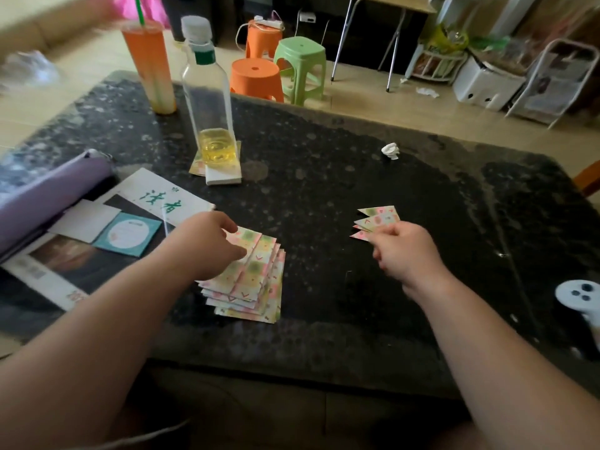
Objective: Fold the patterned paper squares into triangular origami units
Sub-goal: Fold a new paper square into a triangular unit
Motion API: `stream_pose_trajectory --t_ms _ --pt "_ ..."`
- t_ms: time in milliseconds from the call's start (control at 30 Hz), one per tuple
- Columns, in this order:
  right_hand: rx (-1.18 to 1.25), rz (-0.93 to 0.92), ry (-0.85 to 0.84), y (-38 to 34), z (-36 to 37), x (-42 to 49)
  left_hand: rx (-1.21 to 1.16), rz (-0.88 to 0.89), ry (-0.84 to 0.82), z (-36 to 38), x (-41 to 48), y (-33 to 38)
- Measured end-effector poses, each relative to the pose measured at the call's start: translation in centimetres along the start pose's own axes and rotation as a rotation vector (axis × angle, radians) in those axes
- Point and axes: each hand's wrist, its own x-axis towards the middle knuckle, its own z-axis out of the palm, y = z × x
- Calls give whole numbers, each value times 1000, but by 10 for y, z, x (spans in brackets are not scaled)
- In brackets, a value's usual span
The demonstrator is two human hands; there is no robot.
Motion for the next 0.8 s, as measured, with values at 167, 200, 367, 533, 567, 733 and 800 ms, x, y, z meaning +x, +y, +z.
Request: stream_pose_trajectory --t_ms 167,200,367,533,567,733,800 --pt "231 106 -400 -33 68 -51 173 -39 29 26 -5 -26" --pt "348 169 -454 -36 80 -56 198 -33 42 29 -6 -31" --pt "552 324 -573 -41 117 -64 201 6 63 39 -14 -42" --pt "637 407 -525 -45 137 -62 218 61 40 45 -14 -43" --pt "631 411 -536 -47 140 -62 225 68 37 46 -14 -43" --pt "282 314 -423 -59 156 -63 201 75 14 42 -15 -43" --pt "166 259 -364 -60 163 -61 180 77 22 40 -15 -44"
